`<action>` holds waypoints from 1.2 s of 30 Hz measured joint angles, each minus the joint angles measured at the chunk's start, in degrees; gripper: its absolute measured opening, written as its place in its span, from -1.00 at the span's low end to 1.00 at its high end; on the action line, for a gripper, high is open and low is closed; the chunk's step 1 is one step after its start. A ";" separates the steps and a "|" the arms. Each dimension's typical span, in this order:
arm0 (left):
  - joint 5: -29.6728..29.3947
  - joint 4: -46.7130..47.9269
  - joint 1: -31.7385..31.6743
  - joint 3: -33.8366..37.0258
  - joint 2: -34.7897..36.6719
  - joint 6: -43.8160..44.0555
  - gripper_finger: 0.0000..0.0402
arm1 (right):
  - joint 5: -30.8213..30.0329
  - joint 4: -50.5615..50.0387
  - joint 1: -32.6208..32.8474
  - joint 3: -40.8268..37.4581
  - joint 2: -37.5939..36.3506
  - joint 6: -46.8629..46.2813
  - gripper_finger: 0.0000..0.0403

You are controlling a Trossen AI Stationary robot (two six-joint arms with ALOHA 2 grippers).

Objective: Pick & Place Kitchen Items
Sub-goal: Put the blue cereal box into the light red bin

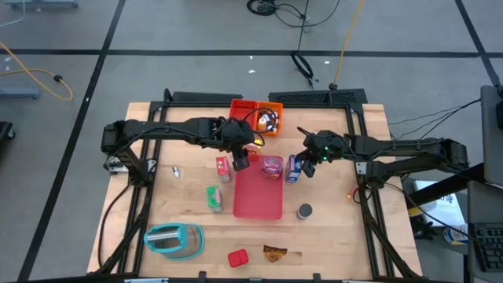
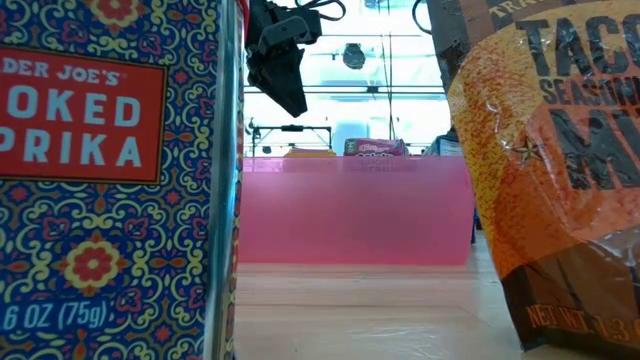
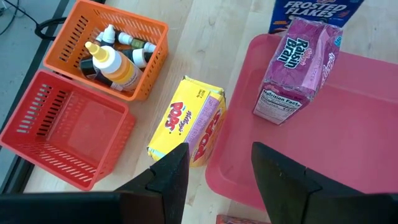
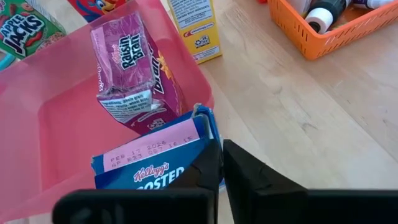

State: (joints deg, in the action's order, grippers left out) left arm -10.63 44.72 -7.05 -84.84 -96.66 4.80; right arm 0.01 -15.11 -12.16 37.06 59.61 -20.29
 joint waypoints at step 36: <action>-0.01 -1.39 0.00 0.00 0.00 -0.81 -0.12 | 4.33 -7.82 8.49 9.84 -8.32 -3.74 -1.00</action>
State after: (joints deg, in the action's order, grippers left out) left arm -10.64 43.33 -7.05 -84.84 -96.66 3.98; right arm 4.34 -22.93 -3.68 46.89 51.29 -24.04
